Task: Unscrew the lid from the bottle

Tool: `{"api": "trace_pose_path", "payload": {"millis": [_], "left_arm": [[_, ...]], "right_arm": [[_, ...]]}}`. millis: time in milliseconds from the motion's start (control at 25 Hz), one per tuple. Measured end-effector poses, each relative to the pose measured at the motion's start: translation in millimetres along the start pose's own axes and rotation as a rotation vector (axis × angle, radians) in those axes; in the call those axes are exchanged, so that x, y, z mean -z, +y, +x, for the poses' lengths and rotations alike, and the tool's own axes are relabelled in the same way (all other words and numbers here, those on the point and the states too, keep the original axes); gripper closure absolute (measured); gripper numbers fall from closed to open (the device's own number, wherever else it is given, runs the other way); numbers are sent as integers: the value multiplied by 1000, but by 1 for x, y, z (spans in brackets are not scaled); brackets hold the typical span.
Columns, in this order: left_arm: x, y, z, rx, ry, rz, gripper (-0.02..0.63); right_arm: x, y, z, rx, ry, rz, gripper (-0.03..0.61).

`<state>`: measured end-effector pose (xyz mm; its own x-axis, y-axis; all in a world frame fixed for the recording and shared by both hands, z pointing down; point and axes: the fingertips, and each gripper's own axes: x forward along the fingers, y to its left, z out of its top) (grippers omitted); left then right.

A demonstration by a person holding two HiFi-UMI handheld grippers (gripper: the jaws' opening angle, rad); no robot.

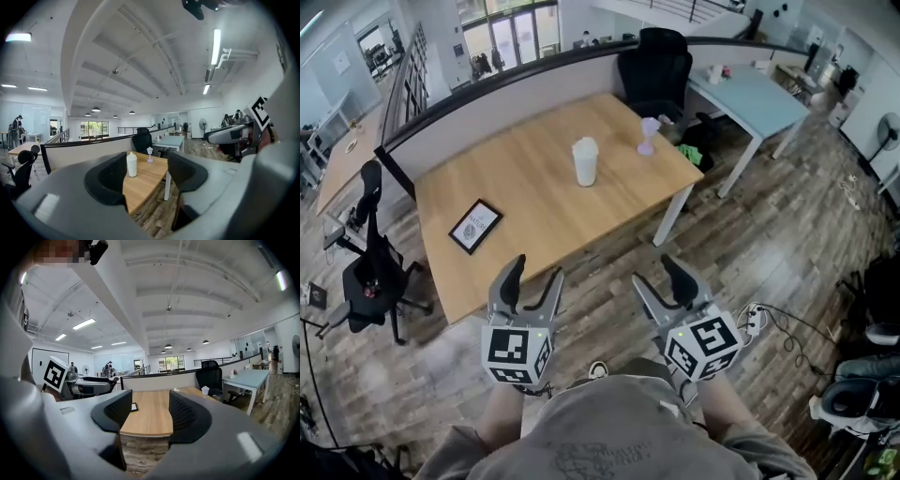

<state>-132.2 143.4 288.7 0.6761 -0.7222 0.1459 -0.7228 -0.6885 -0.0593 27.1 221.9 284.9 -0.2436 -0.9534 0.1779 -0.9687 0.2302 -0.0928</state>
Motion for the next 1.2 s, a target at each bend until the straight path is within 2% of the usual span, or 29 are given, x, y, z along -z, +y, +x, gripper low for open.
{"api": "trace_pose_path", "payload": {"millis": [280,600,1200], "left_arm": [[0,7,34,4,4,-5,341],[7,8,70,-39,18,-15,339],[4,-14,192,-174,87,-6,334]], "right_arm": [[-4,-22,27,-18,22,1,348],[3,-56,52,-57,43,2,348],[-5,-182,134,-240,78,-23,348]]}}
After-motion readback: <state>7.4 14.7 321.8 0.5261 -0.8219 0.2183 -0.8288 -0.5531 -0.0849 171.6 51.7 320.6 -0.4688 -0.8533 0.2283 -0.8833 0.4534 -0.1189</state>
